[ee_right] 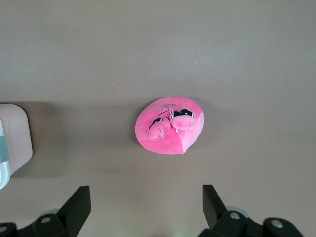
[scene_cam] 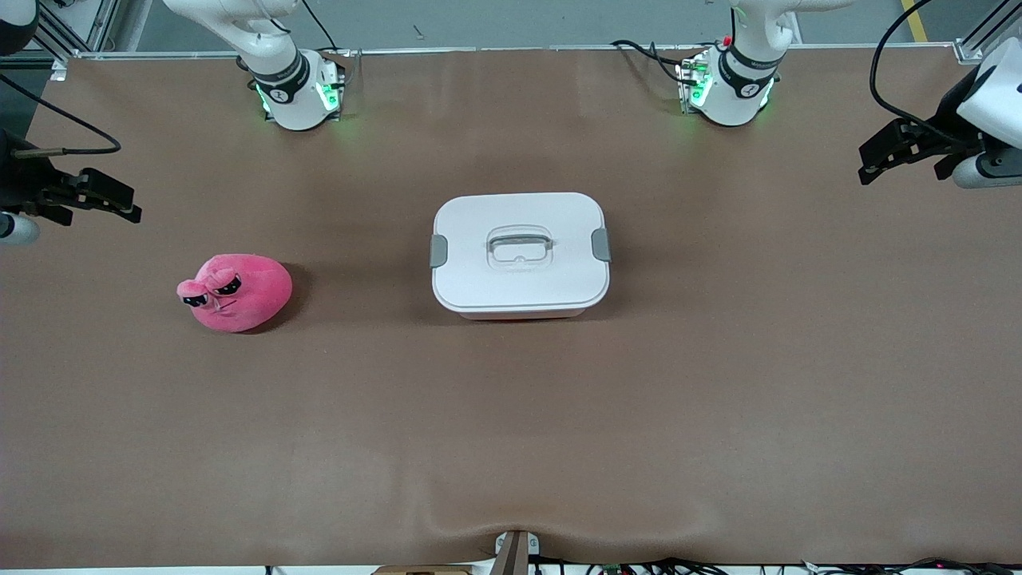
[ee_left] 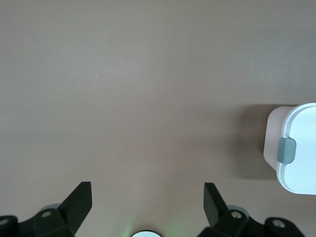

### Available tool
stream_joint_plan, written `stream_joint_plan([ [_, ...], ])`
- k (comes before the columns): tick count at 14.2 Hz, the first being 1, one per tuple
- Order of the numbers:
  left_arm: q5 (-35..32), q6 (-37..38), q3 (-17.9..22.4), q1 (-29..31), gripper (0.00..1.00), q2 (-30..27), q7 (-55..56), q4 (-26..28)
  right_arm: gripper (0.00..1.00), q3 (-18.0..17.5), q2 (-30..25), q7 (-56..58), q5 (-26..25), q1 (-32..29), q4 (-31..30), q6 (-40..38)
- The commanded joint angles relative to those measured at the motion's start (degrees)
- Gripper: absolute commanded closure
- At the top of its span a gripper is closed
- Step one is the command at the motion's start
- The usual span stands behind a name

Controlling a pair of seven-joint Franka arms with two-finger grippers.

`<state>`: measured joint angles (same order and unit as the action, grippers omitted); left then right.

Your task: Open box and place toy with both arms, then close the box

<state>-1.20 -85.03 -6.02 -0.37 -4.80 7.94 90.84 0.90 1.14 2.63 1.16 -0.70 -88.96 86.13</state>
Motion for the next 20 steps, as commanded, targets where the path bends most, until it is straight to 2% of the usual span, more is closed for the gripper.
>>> stream_joint_plan([
  [1, -0.9, 0.7, -0.4, 0.7, 0.0, 0.3, -0.2, -1.5, 0.0, -0.2, -0.6, 0.2, -0.4, -0.7, 0.5, 0.0],
  [3, -1.0, 0.7, 0.0, 0.7, 0.0, 0.4, 0.0, -1.5, 0.0, -0.2, -1.0, 0.2, -0.4, -0.7, 0.5, 2.2],
  [12, -0.9, 0.9, -0.2, 0.6, 0.0, 1.8, 1.1, -1.5, 0.0, -0.4, -0.9, 1.9, -0.6, -0.1, -0.6, 2.2],
  [15, 0.0, 0.9, -1.2, -0.2, 0.0, 2.0, 7.5, -1.4, 0.0, -0.6, 0.0, 1.9, -0.6, 0.8, -3.2, 3.1],
  [20, 0.1, -2.2, -10.5, -0.4, 0.0, 5.0, 26.3, -1.5, 0.0, -0.6, 1.1, 1.9, -0.5, 1.8, -15.7, 18.6],
])
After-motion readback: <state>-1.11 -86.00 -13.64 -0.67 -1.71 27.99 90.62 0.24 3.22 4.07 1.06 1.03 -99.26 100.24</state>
